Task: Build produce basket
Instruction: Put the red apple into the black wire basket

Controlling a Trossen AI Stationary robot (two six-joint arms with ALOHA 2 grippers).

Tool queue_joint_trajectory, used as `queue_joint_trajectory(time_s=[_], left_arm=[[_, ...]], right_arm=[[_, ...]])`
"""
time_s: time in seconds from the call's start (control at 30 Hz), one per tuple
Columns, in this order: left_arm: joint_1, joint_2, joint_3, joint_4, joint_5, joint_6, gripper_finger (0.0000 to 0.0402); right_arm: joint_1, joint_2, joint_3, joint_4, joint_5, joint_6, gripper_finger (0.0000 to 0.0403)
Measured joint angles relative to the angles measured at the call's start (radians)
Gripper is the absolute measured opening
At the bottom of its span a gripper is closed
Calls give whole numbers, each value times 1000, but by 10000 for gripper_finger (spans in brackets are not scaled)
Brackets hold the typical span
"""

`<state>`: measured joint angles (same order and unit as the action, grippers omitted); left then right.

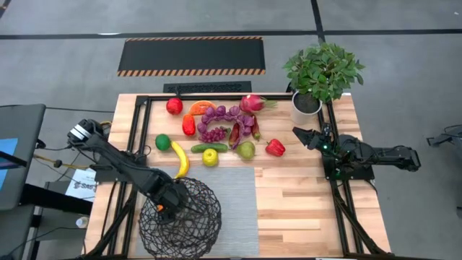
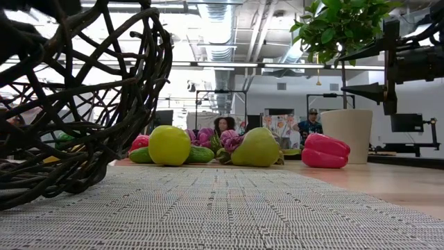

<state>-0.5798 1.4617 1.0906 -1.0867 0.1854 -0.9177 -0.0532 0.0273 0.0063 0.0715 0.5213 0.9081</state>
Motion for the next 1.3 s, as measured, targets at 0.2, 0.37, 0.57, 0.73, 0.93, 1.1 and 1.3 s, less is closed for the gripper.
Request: queue_joint_trajectory(time_s=[0.2, 0.37, 0.57, 0.73, 0.93, 1.1, 1.3], left_arm=[[37, -104, 60, -21, -66, -89, 371], [134, -233, 99, -84, -286, -198, 371], [375, -340, 103, -139, -506, -341, 371], [601, -338, 103, -135, -557, -235, 371], [880, -266, 103, -145, -577, -55, 371], [1102, -195, 103, -96, -534, 119, 371], [1307, -88, 103, 49, -423, 303, 371]], right_arm=[[0, 0, 0, 0, 0, -1, 333], [0, 0, 0, 0, 0, 0, 333], [0, 0, 0, 0, 0, 0, 333], [0, 0, 0, 0, 0, 0, 333], [0, 0, 0, 0, 0, 0, 333], [0, 0, 0, 0, 0, 0, 333], [0, 0, 0, 0, 0, 0, 333]])
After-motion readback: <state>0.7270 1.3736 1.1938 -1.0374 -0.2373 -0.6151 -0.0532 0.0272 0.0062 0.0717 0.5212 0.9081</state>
